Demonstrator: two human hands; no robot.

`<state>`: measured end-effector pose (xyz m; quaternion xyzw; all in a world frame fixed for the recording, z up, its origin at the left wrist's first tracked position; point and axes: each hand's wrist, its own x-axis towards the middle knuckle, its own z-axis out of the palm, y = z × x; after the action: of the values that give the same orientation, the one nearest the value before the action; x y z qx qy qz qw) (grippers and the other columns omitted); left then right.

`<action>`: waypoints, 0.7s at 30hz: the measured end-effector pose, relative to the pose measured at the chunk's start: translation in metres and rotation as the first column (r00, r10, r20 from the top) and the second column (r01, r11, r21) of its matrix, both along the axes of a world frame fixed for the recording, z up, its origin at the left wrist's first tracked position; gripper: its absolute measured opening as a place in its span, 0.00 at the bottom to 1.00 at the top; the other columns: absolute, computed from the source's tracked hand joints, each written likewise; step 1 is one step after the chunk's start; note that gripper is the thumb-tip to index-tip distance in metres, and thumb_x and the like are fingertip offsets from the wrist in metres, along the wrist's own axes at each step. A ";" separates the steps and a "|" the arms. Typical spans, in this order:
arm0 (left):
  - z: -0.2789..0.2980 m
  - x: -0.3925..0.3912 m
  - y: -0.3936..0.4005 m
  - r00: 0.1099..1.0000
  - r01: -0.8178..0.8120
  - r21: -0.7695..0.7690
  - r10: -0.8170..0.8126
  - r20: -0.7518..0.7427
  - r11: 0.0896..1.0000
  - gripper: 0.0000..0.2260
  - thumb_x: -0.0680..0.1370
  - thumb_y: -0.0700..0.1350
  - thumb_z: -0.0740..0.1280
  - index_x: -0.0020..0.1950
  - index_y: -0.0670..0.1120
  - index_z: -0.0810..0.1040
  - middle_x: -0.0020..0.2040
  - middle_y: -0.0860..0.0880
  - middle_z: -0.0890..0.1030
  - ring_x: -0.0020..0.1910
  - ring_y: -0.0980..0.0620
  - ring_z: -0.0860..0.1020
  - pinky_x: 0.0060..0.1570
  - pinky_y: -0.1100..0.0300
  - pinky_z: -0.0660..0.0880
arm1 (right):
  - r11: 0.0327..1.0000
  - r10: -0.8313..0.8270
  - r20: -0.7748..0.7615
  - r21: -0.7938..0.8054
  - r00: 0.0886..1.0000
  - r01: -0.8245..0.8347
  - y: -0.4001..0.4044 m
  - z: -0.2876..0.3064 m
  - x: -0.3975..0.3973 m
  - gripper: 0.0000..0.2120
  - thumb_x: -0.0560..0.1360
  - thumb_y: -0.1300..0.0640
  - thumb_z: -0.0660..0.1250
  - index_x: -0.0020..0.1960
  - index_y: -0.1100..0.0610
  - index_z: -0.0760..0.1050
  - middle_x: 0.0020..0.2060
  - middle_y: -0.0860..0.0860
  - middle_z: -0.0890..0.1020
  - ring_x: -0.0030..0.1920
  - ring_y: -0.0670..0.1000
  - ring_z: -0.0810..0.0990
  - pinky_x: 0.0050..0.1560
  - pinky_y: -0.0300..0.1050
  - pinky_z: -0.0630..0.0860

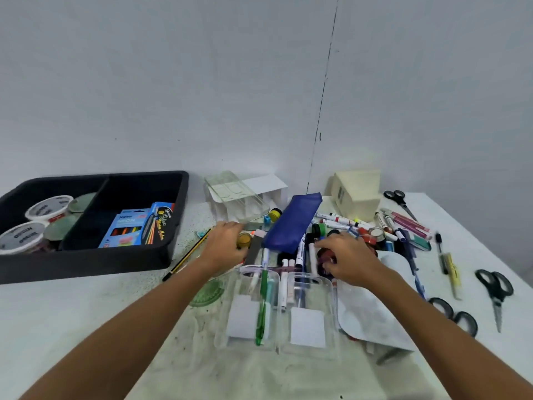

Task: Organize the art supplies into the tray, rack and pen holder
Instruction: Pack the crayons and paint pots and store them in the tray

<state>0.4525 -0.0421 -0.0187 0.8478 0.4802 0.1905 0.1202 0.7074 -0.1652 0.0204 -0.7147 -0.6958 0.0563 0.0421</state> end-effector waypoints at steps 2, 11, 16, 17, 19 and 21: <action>-0.005 0.008 0.008 0.993 -0.003 0.010 0.004 -0.116 1.000 0.27 0.74 0.47 0.68 0.73 0.48 0.68 0.66 0.48 0.74 0.63 0.47 0.67 0.61 0.50 0.65 | 0.993 0.028 0.060 -0.113 0.998 -0.021 0.003 0.000 0.009 0.25 0.74 0.54 0.67 0.70 0.47 0.69 0.65 0.49 0.75 0.67 0.54 0.67 0.66 0.58 0.62; -0.015 0.016 0.021 0.998 -0.052 -0.032 0.053 0.015 0.998 0.20 0.72 0.41 0.72 0.64 0.45 0.77 0.55 0.46 0.79 0.57 0.47 0.74 0.57 0.55 0.71 | 0.990 0.118 0.123 -0.097 0.985 -0.106 0.013 -0.012 0.017 0.15 0.74 0.53 0.68 0.60 0.49 0.76 0.56 0.49 0.76 0.61 0.53 0.70 0.57 0.52 0.64; -0.007 0.003 0.010 0.978 -0.076 -0.017 0.078 0.194 0.997 0.18 0.70 0.41 0.74 0.59 0.42 0.79 0.46 0.50 0.77 0.44 0.54 0.74 0.40 0.68 0.68 | 0.993 0.101 -0.147 0.072 0.984 -0.091 0.017 0.000 0.017 0.20 0.73 0.56 0.69 0.64 0.49 0.75 0.57 0.50 0.79 0.58 0.51 0.76 0.56 0.47 0.73; -0.005 -0.003 0.008 0.969 -0.084 -0.023 0.087 0.232 0.996 0.19 0.70 0.41 0.75 0.59 0.42 0.79 0.46 0.50 0.77 0.43 0.54 0.74 0.40 0.68 0.70 | 0.991 0.114 -0.224 0.091 0.968 -0.095 0.019 0.003 0.015 0.19 0.73 0.58 0.69 0.64 0.49 0.76 0.57 0.50 0.79 0.56 0.51 0.76 0.55 0.46 0.74; 0.000 -0.012 0.001 0.945 -0.099 -0.051 0.110 0.308 0.994 0.19 0.69 0.41 0.76 0.60 0.42 0.79 0.45 0.50 0.78 0.42 0.55 0.75 0.42 0.68 0.72 | 0.989 0.143 -0.429 0.085 0.892 -0.118 0.023 0.008 0.005 0.17 0.74 0.62 0.69 0.61 0.51 0.78 0.55 0.50 0.80 0.53 0.49 0.78 0.54 0.42 0.75; 0.008 -0.022 -0.008 0.901 -0.093 -0.161 0.152 0.406 0.982 0.21 0.69 0.39 0.75 0.62 0.45 0.78 0.42 0.50 0.77 0.39 0.57 0.76 0.41 0.71 0.72 | 0.988 0.127 -0.673 0.018 0.729 -0.155 0.026 0.011 -0.012 0.15 0.75 0.67 0.67 0.57 0.53 0.81 0.53 0.51 0.79 0.50 0.52 0.81 0.50 0.43 0.79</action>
<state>0.4307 -0.0500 -0.0112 0.7451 0.5080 0.3406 0.2659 0.6952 -0.1389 0.0317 -0.5922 -0.6847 0.3266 0.2717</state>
